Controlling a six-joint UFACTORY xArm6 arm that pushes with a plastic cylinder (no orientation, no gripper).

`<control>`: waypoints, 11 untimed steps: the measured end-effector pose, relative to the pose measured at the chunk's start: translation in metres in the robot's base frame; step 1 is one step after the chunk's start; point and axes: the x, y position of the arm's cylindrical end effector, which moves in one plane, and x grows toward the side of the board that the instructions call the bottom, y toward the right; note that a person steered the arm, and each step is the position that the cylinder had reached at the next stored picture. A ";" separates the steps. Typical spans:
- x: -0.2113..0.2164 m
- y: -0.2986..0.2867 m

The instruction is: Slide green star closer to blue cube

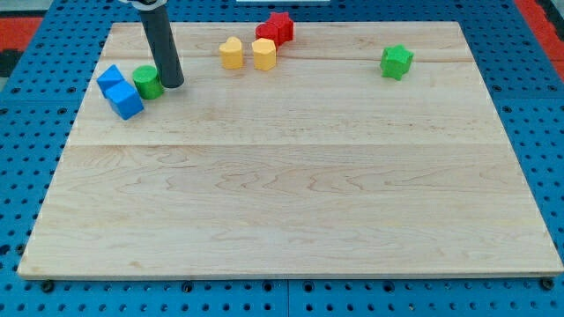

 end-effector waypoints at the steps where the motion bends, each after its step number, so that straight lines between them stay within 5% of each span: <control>1: -0.009 0.106; 2: 0.010 0.246; 4: -0.022 0.420; 5: -0.054 0.307; 7: 0.005 0.100; 8: 0.012 0.159; 11: 0.050 0.056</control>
